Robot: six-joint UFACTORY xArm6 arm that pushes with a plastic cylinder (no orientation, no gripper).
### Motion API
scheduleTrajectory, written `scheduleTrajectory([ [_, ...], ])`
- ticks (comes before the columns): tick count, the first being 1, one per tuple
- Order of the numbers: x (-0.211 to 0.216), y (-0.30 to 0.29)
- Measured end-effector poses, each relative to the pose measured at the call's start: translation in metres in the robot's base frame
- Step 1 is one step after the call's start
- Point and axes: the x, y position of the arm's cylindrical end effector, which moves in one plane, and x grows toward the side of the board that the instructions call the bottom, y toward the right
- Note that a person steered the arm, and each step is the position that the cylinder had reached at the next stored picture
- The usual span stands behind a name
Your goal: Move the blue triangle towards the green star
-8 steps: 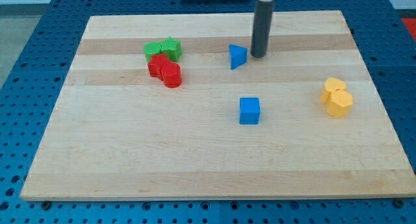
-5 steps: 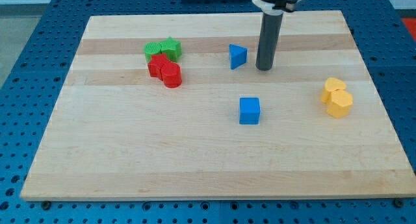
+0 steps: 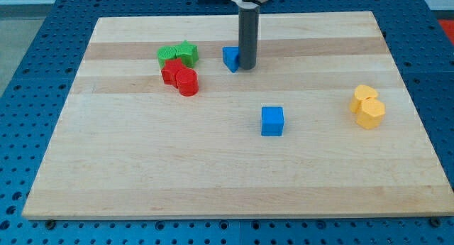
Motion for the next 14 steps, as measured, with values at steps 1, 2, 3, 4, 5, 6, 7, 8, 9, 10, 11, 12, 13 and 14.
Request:
scheduleTrajectory([
  [1,0.0,-0.012],
  [2,0.0,-0.016],
  [3,0.0,-0.017],
  [4,0.0,-0.019],
  [5,0.0,-0.025],
  [6,0.0,-0.019],
  [7,-0.011,0.004],
  [8,-0.033,0.006],
  [9,-0.036,-0.003],
  [10,-0.025,-0.005],
  [11,-0.024,-0.005],
  [12,-0.024,-0.01],
  [13,-0.024,-0.014],
  [14,-0.024,-0.017],
])
